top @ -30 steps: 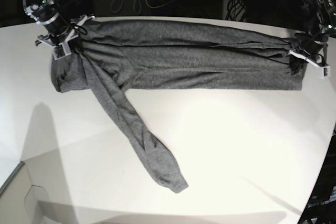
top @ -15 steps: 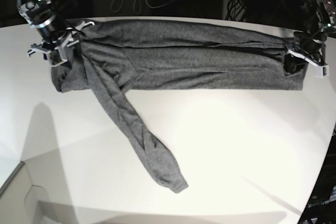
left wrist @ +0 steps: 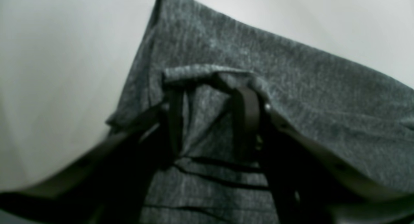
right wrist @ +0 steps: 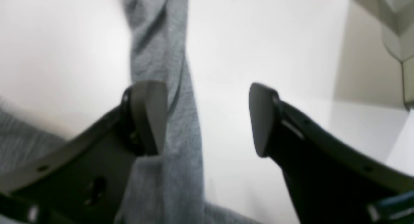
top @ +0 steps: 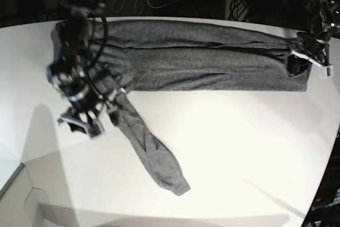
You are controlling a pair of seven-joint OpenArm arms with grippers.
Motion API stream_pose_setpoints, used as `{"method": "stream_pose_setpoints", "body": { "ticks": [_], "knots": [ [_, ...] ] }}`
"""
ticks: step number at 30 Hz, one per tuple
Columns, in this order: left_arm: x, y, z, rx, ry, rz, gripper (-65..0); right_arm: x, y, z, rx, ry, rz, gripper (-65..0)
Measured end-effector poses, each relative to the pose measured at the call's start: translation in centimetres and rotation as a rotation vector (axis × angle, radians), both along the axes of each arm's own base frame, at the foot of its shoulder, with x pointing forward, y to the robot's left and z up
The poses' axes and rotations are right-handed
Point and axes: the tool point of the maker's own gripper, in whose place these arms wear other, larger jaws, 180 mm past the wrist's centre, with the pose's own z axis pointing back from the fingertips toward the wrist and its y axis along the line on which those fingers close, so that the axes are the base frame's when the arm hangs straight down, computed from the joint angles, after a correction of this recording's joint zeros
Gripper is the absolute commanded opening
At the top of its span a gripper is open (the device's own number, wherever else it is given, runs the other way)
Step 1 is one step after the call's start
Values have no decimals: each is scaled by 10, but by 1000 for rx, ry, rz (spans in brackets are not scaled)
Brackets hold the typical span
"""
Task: Layout the t-shirt on the table in an organized manner, then fold the t-shirt properly
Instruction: 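Release the right gripper and grasp the hanging sleeve cuff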
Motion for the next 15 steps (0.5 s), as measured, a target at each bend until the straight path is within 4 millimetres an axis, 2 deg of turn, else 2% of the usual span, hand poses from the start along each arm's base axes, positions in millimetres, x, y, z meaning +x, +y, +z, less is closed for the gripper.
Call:
{"method": "stream_pose_setpoints", "body": {
  "ticks": [3,9,15],
  "knots": [
    [0,0,0,0,2,-1,-400,19,10,-14,-2,45,20,-293],
    [0,1,0,5,5,-3,-400,42,36,-44,75,152,65,-297],
    [0,1,0,6,4,-2,-400,46,46,-72,122,224,100,-302]
  ]
}}
